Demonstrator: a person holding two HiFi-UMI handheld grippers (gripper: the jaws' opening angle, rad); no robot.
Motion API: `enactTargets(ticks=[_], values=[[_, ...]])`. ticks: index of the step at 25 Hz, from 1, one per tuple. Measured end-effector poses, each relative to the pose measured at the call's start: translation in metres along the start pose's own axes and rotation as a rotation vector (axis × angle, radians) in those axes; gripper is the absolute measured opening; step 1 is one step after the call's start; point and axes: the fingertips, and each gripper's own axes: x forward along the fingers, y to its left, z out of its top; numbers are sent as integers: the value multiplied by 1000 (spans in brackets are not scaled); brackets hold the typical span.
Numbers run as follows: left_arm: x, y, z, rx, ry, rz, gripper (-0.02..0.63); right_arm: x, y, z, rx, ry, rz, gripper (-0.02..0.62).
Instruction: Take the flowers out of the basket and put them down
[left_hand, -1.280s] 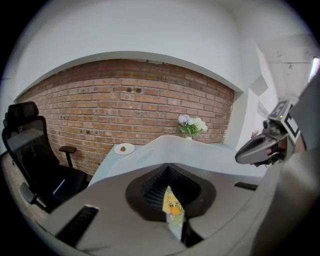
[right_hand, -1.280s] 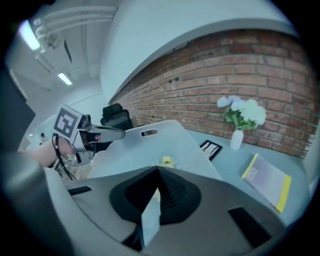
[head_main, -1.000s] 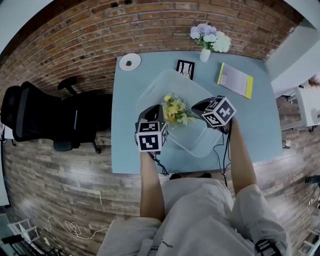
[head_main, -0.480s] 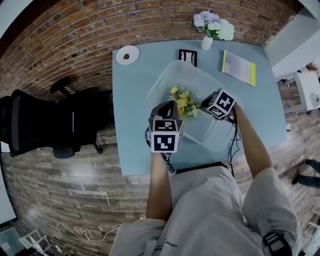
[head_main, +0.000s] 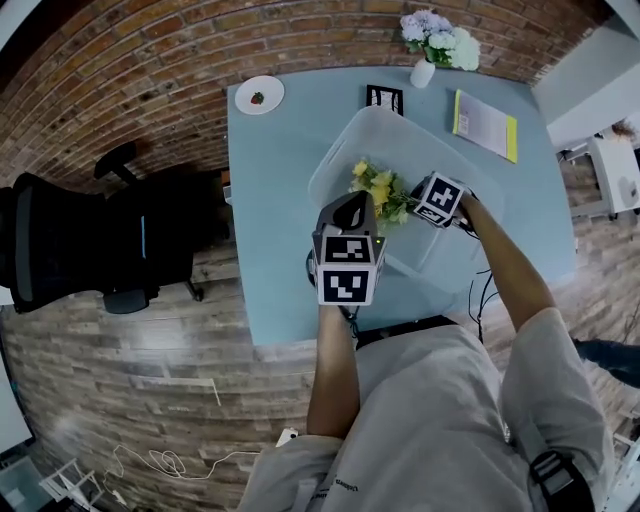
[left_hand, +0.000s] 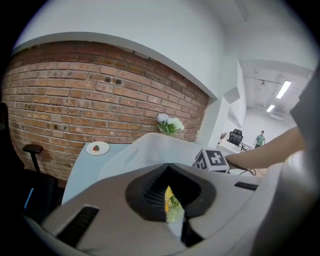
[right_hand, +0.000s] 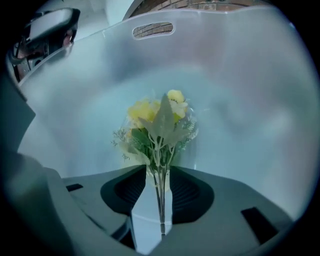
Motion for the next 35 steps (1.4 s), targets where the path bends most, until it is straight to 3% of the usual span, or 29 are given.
enactTargets(ticks=[8, 10, 16, 21, 25, 28, 35], values=[[1, 0, 0, 10, -12, 24, 20, 19, -3, -10, -16, 59, -60, 173], [2, 1, 0, 25, -8, 40, 20, 21, -4, -12, -17, 65, -66, 120], [2, 3, 0, 26, -24, 76, 20, 1, -2, -2, 34, 18, -39, 98], [1, 8, 0, 63, -26, 167, 20, -43, -3, 14, 143, -126, -17, 88], [-3, -1, -1, 49, -32, 187, 20, -79, 4, 21, 231, -299, 43, 87], [-9, -16, 6, 117, -36, 214, 20, -108, 8, 28, 279, -418, 57, 86], [-20, -67, 9, 163, -54, 193, 20, -190, 24, 25, 381, -676, 54, 86]])
